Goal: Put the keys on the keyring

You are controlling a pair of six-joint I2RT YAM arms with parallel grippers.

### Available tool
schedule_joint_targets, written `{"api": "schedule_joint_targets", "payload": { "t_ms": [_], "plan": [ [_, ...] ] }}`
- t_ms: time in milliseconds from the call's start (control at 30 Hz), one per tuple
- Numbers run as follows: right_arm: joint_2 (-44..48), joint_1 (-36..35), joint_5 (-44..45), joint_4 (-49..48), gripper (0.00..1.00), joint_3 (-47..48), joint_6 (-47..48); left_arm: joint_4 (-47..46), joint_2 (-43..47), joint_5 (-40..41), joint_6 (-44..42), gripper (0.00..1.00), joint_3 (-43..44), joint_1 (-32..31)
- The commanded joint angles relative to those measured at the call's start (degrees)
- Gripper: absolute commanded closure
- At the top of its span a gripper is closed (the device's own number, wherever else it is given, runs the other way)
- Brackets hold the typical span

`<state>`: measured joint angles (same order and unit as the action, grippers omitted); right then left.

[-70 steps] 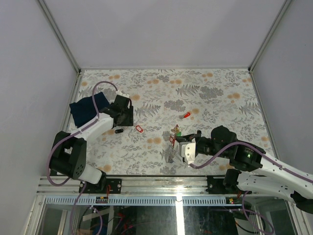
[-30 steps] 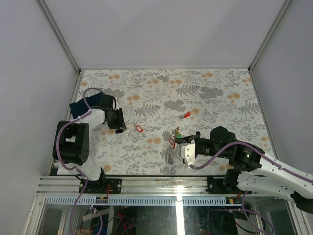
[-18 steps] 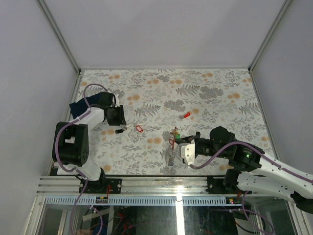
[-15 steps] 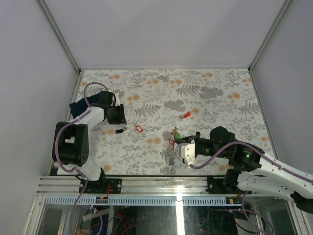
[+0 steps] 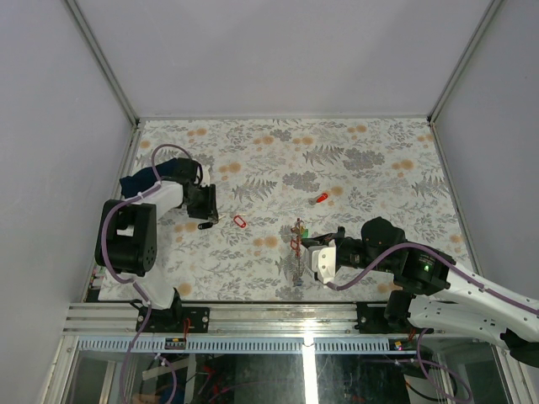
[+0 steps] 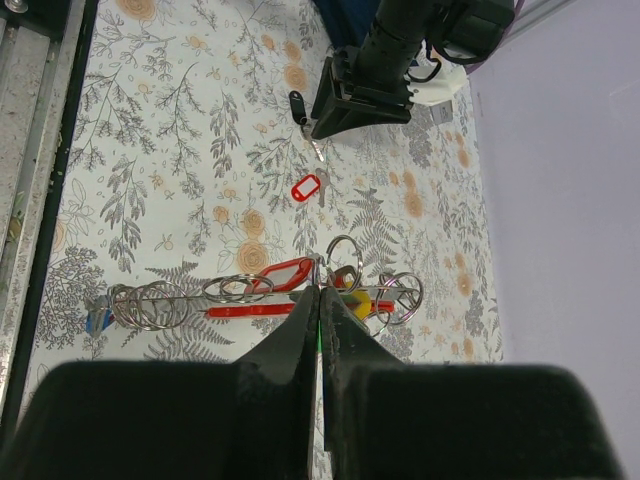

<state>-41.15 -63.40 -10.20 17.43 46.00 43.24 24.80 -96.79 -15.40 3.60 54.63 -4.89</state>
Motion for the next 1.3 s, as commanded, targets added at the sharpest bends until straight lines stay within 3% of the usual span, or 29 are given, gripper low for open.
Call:
{"api": "schedule_joint_targets", "payload": {
  "t_ms": [0,433,967,1267],
  "plan": [
    [0.9,-0.4,-1.1,-3.2,1.00,0.5,-0.7,2.0,-0.7,-1.3,-1.8,0.61,1.8,-0.5],
    [0.9,-0.4,-1.2,-3.1,1.00,0.5,-0.6,3.3,-0.2,-1.4,-3.0,0.67,1.2,-1.4],
    [0.8,-0.4,-1.4,-2.6,1.00,0.9,-0.8,3.1,1.2,-1.3,-3.5,1.00,1.3,-1.4],
    [2.0,-0.4,1.4,-6.2,1.00,0.8,-0.8,4.3,13.9,-4.8,-8.1,1.00,1.9,-2.1]
  ]
}}
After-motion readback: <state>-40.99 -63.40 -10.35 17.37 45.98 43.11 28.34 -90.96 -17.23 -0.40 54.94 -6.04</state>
